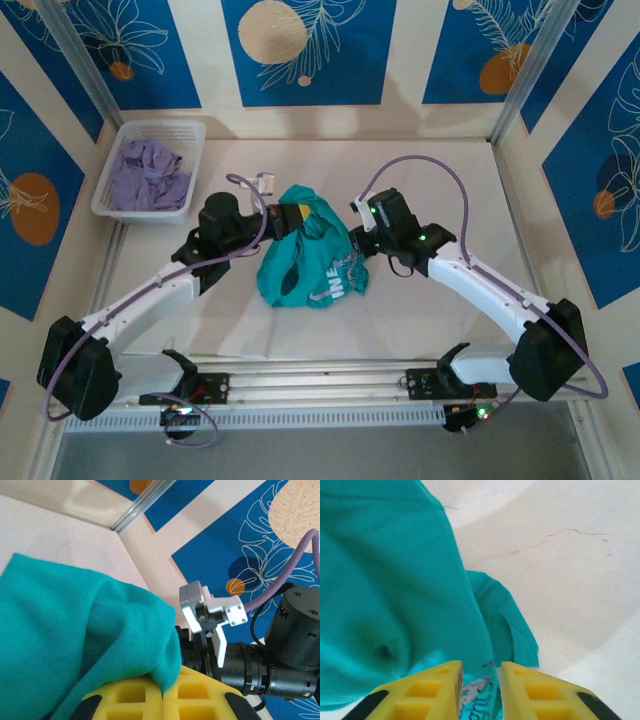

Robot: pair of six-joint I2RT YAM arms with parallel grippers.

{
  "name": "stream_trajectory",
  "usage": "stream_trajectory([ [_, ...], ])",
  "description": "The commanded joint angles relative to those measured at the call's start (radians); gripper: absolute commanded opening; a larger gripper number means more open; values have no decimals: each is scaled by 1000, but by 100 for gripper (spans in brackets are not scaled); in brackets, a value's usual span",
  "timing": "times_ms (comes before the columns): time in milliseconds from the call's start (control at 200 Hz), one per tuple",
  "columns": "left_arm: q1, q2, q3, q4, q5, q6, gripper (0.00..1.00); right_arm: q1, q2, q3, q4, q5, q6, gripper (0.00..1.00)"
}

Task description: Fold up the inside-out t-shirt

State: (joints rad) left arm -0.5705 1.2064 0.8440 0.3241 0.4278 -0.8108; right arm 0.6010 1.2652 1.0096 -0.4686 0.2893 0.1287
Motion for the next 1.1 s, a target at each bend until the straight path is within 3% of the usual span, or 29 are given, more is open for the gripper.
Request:
stream_trajectory([
  [0, 11, -31, 10, 64, -31, -15, 0, -8, -78, 32, -29, -46, -58, 31],
  [95, 11, -27, 17, 41, -35, -2, 0, -9, -148, 0, 69, -257, -37, 40],
  [230, 9, -16, 13, 49, -25, -7, 0, -6, -151, -3, 177, -427, 48, 51],
  [355, 5, -8, 11, 67, -5, -12, 0, 3, -77, 28, 235, -417, 97, 58],
  [505, 3, -10, 4, 87, 14, -18, 0, 0, 39, 90, 251, -402, 103, 58],
  [595, 4, -17, -3, 89, 11, -20, 0, -9, 78, 96, 269, -471, 114, 46],
  [675, 6, -23, -10, 85, 1, -24, 0, -35, 80, 82, 291, -568, 134, 19],
  [760, 18, -19, -18, 82, -8, -41, 0, -73, 51, 38, 362, -703, 168, 0],
  [895, 44, -2, -31, 85, -26, -76, 0, -123, 18, -38, 528, -915, 261, 0],
  [1095, 42, 37, -8, 37, 16, -32, 24, -142, 21, -78, 662, -959, 382, 0],
])
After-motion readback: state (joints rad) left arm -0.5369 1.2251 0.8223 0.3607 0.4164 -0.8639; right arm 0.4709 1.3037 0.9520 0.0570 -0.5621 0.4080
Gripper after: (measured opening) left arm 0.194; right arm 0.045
